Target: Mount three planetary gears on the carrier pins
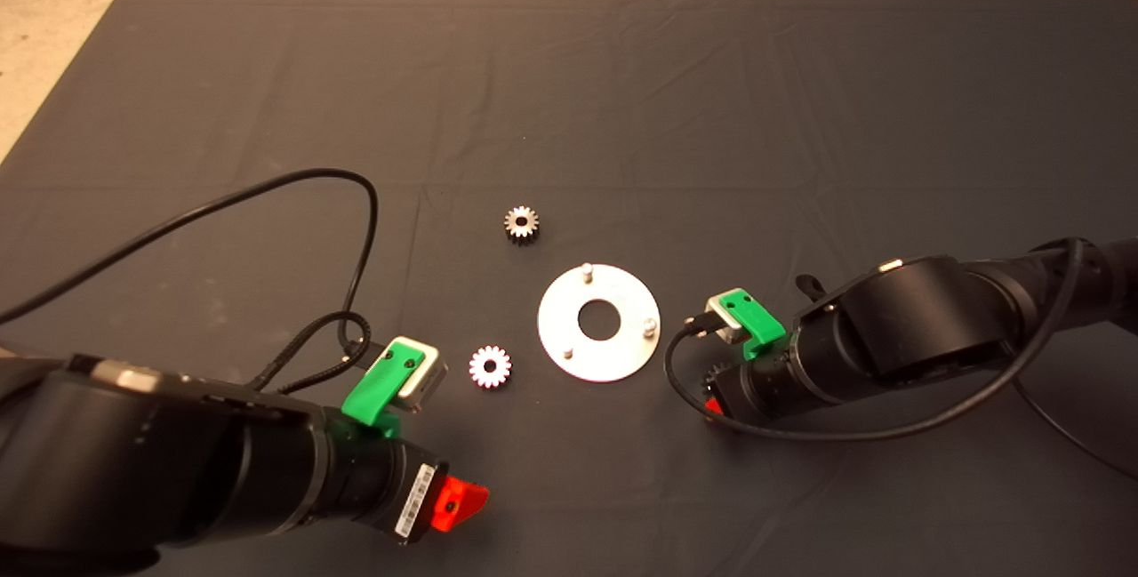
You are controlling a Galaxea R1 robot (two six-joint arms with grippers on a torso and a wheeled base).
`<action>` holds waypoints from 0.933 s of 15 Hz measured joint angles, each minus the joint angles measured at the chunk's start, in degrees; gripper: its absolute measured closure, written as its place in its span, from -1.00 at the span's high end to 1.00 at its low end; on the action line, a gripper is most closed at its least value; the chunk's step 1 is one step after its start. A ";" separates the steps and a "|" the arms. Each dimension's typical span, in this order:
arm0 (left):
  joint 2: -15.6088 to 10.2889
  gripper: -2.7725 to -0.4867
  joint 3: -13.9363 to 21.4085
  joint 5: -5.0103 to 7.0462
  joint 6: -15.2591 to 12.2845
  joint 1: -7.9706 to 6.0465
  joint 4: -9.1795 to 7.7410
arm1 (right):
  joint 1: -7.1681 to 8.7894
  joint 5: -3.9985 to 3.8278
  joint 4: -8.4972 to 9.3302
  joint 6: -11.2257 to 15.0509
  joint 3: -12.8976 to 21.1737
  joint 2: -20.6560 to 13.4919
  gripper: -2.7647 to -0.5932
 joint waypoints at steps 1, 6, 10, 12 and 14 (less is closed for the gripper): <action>0.00 0.98 0.00 0.00 0.00 0.00 0.00 | 0.00 0.00 0.00 -0.02 -0.02 0.00 -0.28; -0.13 0.98 0.00 -0.85 0.00 0.00 0.00 | 0.02 0.09 -0.24 -0.07 -0.33 -0.02 -0.26; -0.16 0.98 0.01 -1.18 0.00 -0.02 0.00 | 0.02 0.09 -0.33 -0.07 -0.41 -0.37 -0.22; -0.16 0.98 0.02 -1.32 0.00 0.00 0.00 | 0.03 0.06 -0.39 -0.07 -0.44 -0.48 -0.22; -0.16 0.98 0.02 -1.32 0.00 0.00 0.00 | 0.02 0.09 -0.41 -0.07 -0.44 -0.50 -0.22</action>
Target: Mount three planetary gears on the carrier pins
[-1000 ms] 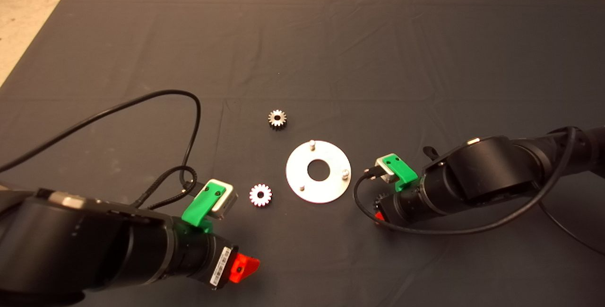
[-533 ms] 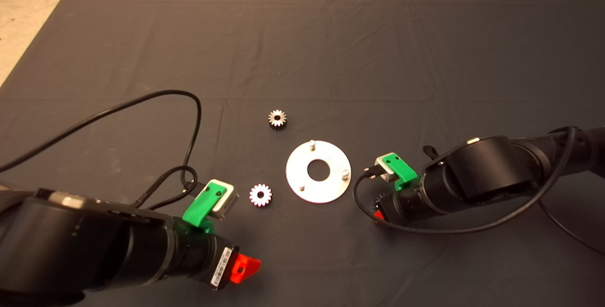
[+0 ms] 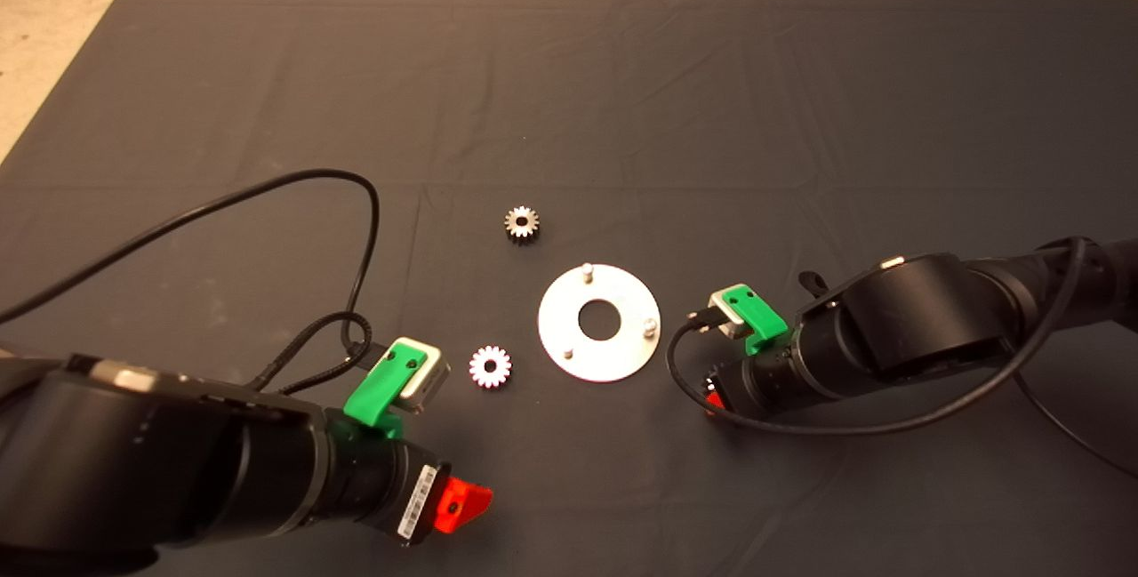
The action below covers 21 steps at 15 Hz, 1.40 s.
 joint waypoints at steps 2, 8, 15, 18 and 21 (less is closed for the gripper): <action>0.00 0.98 -0.02 -0.01 0.00 0.00 0.00 | 0.00 0.00 -0.04 0.00 -0.02 0.00 -0.22; 0.00 0.98 0.00 -0.01 0.00 0.00 0.00 | 0.00 0.02 -0.88 -0.33 -0.71 0.00 -0.22; 0.00 0.98 -0.02 -0.01 0.00 0.00 0.00 | 0.00 0.11 -1.74 -1.66 -1.58 0.05 -0.22; 0.00 0.98 -0.02 -0.09 0.00 0.00 0.00 | -0.01 0.22 -1.79 -1.73 -1.71 0.05 -0.22; 0.00 0.98 -0.02 -0.65 0.00 0.00 0.00 | -0.02 0.23 -1.94 -1.90 -1.73 0.06 -0.22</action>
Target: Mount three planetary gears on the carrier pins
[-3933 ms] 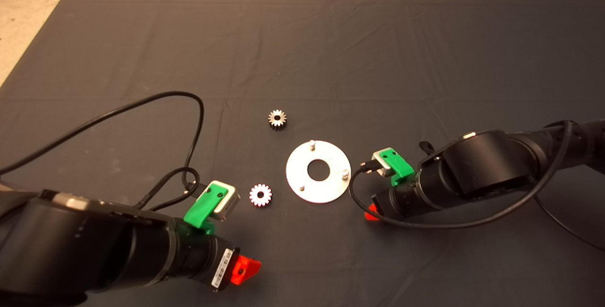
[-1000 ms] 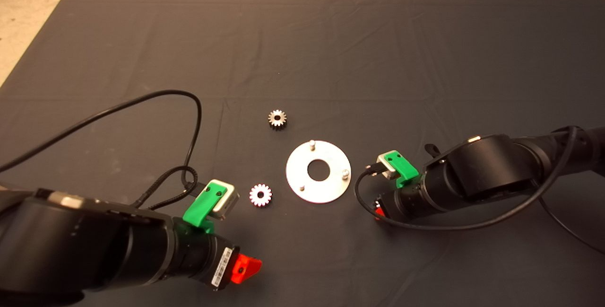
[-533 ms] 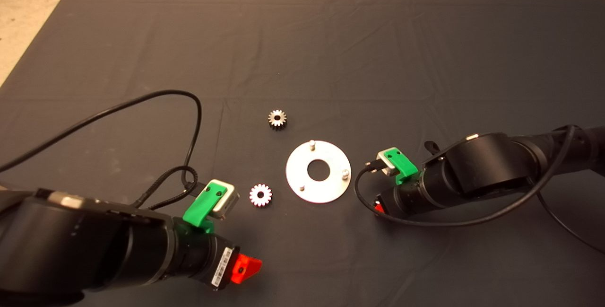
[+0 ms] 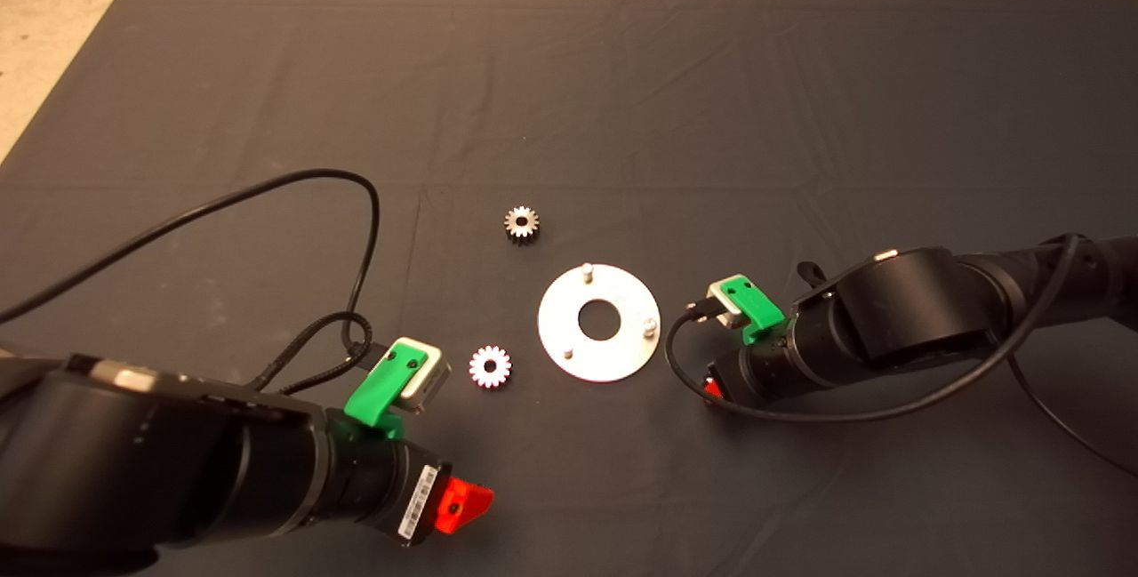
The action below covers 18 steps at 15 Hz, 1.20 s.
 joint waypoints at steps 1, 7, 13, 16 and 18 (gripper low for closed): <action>0.00 0.98 0.01 0.00 0.00 0.00 0.00 | 0.00 0.02 -0.02 0.00 0.00 0.00 -0.22; 0.00 0.98 0.00 -0.03 0.00 0.00 0.00 | -0.01 0.19 -0.29 -0.06 0.00 0.05 -0.27; 0.00 0.98 0.01 -0.09 0.00 0.00 0.00 | -0.99 0.17 -1.56 -0.17 0.00 0.13 -0.35; 0.00 0.98 0.00 -0.11 0.00 0.00 0.00 | -1.24 0.27 -2.23 -0.19 0.02 0.16 -0.41; 0.00 0.98 0.02 -0.22 0.00 -0.02 0.00 | -1.29 0.30 -2.36 -0.18 0.02 0.15 -0.44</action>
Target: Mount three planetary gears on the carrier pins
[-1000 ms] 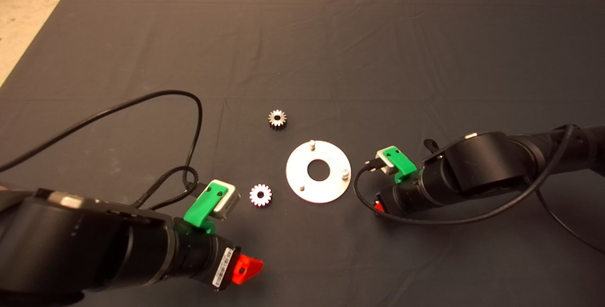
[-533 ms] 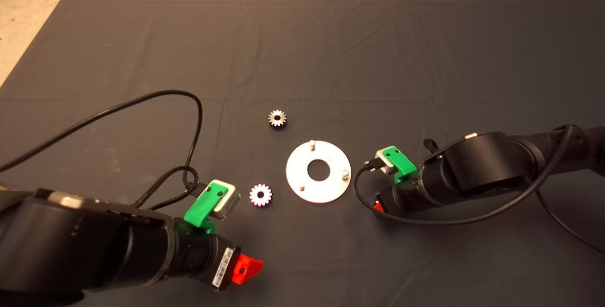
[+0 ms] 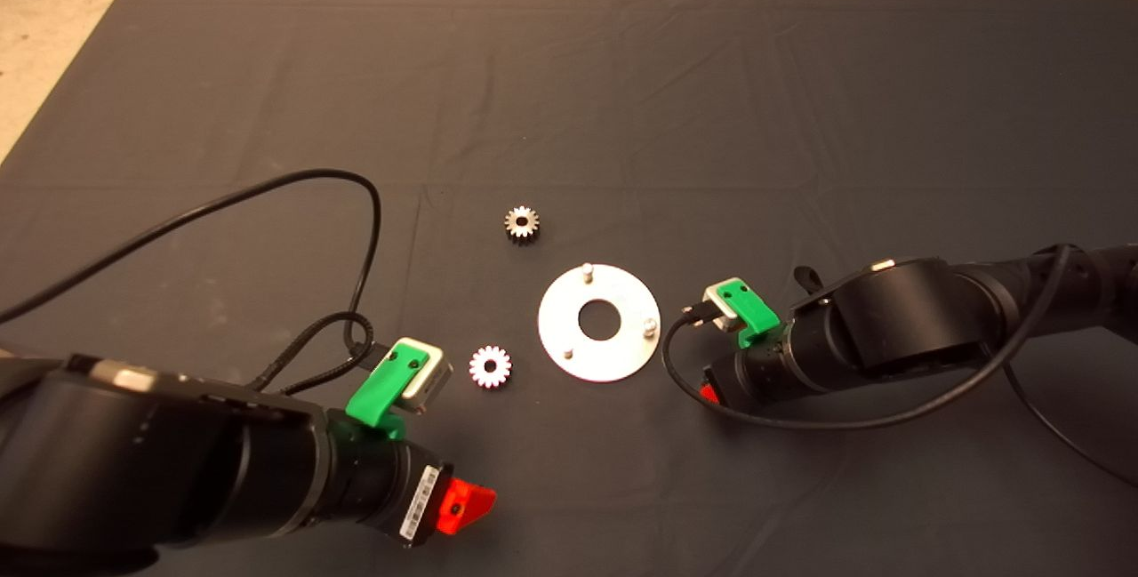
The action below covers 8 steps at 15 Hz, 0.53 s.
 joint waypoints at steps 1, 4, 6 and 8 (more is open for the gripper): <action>0.00 0.98 -0.01 -0.13 0.00 0.00 0.00 | 0.00 0.00 -0.01 0.00 0.00 0.00 -0.44; 0.00 0.98 -0.02 -0.22 0.00 -0.12 -0.02 | -0.02 0.00 -0.05 -0.01 0.00 -0.01 -0.46; 0.00 0.98 -0.02 -0.29 0.00 -0.50 0.00 | -0.01 -0.02 -0.06 -0.01 0.00 -0.01 -0.49; 0.00 0.98 0.00 -0.30 0.00 -0.50 0.00 | 0.00 -0.02 -0.09 -0.01 0.00 -0.01 -0.51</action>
